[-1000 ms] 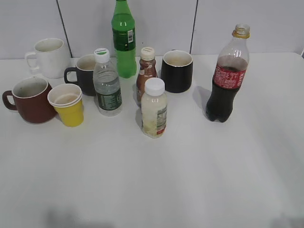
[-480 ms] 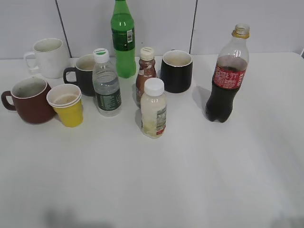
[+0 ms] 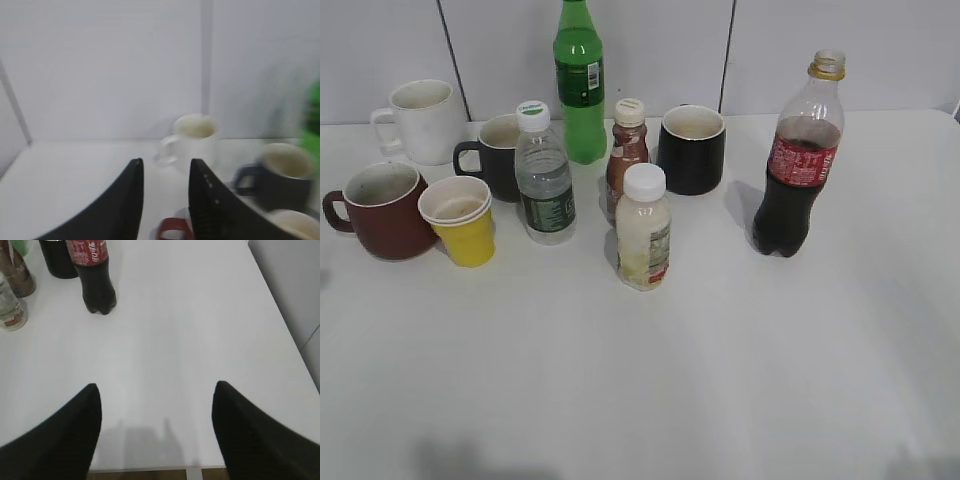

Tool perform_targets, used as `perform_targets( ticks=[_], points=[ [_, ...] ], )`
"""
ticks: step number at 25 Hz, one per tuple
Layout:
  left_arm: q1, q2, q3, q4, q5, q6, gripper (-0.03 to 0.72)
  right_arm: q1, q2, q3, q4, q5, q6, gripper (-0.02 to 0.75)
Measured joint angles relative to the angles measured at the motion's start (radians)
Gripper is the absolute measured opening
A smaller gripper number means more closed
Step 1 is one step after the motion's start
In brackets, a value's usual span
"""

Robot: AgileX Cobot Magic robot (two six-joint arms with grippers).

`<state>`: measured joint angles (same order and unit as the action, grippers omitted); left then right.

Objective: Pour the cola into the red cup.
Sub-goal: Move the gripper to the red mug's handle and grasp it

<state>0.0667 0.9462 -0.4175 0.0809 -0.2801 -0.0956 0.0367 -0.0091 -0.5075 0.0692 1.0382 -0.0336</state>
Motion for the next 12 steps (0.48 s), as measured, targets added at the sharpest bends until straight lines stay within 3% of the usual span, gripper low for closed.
perform_targets(
  ticks=[3, 8, 12],
  points=[
    [0.067, 0.234, 0.012, 0.002, -0.225, -0.004, 0.241, 0.0, 0.0, 0.0, 0.003, 0.0, 0.0, 0.519],
    [0.142, 0.534, 0.012, 0.243, -0.496, -0.142, 0.241, 0.0, 0.0, 0.0, 0.004, 0.0, 0.0, 0.519],
    [0.232, 0.732, 0.009, 0.378, -0.705, -0.16, 0.249, 0.0, 0.0, 0.0, 0.004, 0.0, 0.0, 0.519]
  ],
)
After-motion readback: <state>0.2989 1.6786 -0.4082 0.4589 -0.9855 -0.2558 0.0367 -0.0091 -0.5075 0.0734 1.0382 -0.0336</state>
